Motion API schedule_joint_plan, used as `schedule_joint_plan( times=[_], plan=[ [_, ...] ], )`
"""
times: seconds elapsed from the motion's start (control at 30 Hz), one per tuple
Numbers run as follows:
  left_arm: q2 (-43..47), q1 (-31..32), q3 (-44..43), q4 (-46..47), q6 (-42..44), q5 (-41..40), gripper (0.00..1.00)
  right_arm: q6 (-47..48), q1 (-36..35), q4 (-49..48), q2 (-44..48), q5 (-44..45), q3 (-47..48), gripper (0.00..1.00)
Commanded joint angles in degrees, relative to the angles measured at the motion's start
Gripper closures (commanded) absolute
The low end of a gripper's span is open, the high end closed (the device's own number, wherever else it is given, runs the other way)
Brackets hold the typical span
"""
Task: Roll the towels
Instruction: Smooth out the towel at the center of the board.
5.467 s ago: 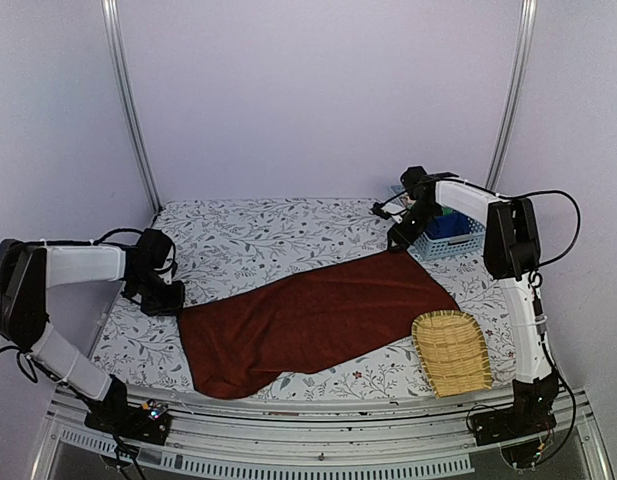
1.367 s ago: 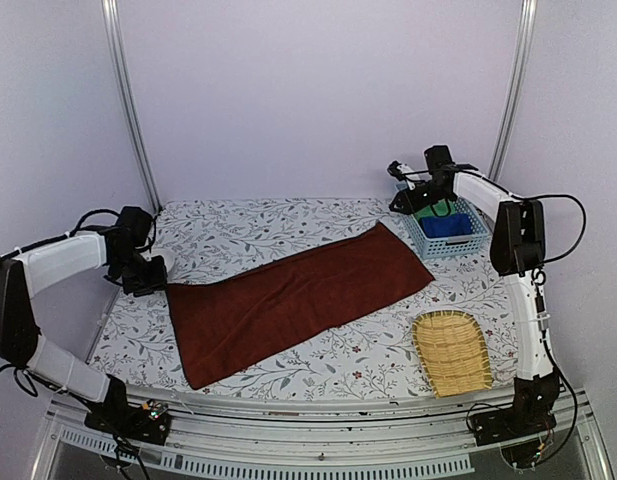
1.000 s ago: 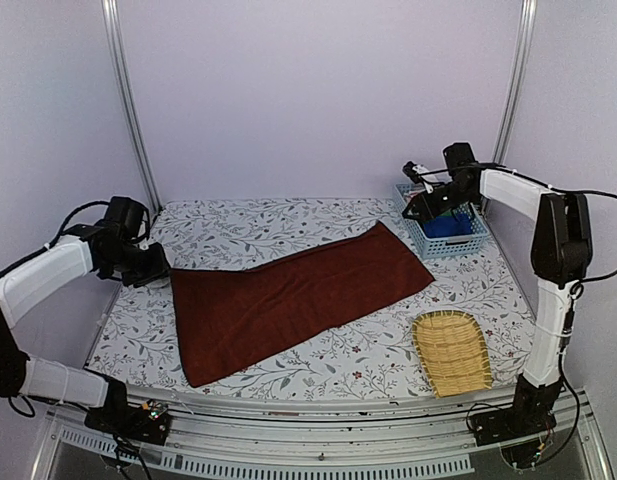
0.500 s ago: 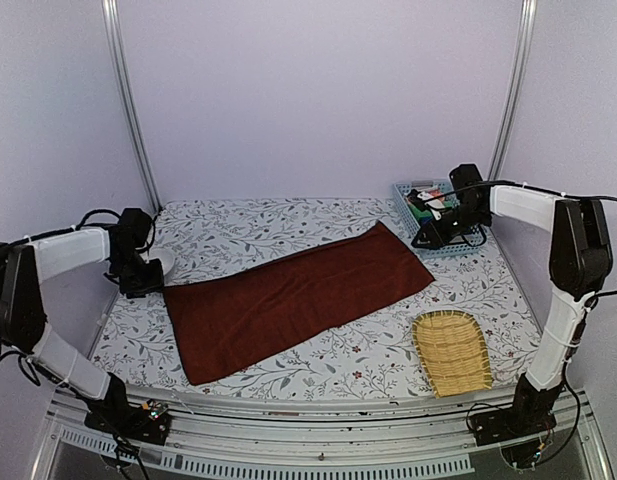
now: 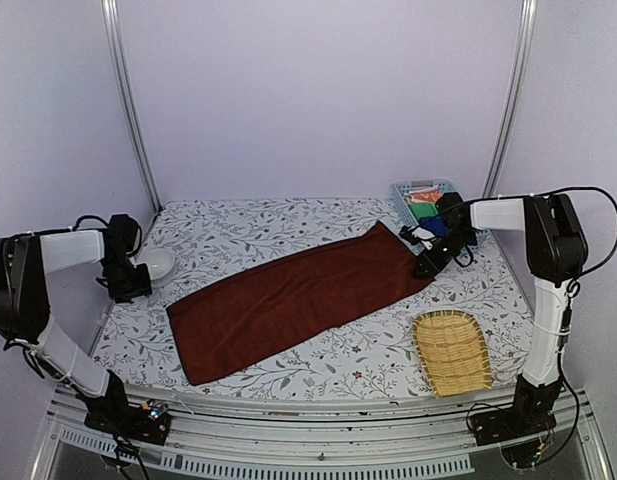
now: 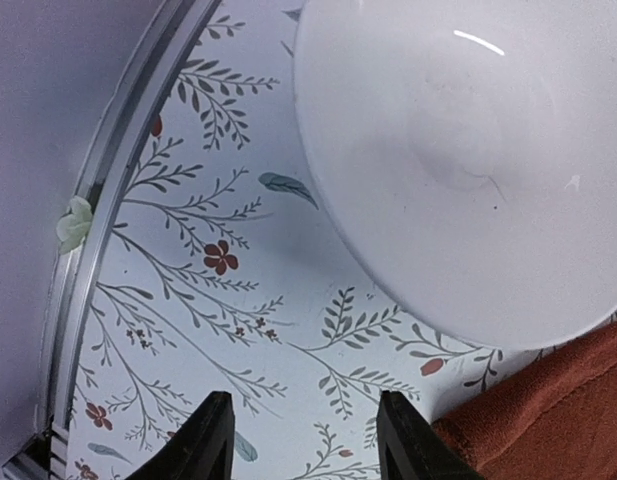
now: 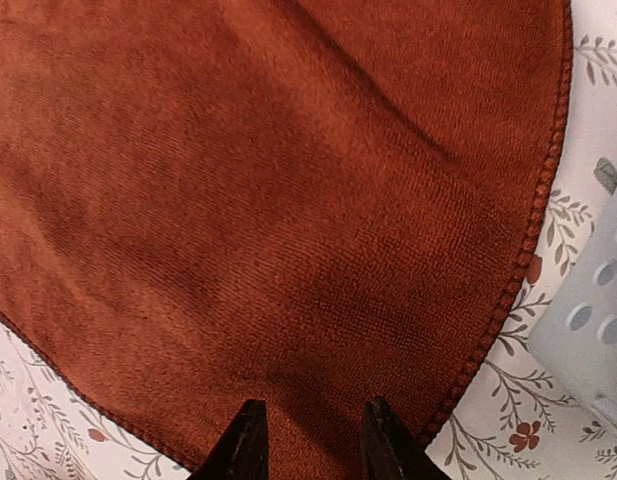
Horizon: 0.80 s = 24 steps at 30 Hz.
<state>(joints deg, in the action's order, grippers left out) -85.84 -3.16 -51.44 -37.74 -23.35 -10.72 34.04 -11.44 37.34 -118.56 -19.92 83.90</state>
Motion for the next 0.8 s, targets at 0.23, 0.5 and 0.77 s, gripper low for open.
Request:
schedule_joint_plan(
  times=[0.23, 0.5, 0.77],
  plan=[
    [9.9, 6.7, -4.4, 2.3, 3.2, 12.0, 0.61, 2.1, 0.7, 2.1, 1.0, 2.8, -1.8, 0.66],
    [10.0, 27.3, -2.5, -7.1, -8.2, 22.5, 0.77, 2.8, 0.7, 5.8, 3.3, 1.9, -1.8, 0.64],
    [16.2, 36.7, 11.5, -2.3, -15.0, 23.4, 0.89, 1.7, 0.7, 4.6, 9.3, 3.4, -1.4, 0.62]
  ],
)
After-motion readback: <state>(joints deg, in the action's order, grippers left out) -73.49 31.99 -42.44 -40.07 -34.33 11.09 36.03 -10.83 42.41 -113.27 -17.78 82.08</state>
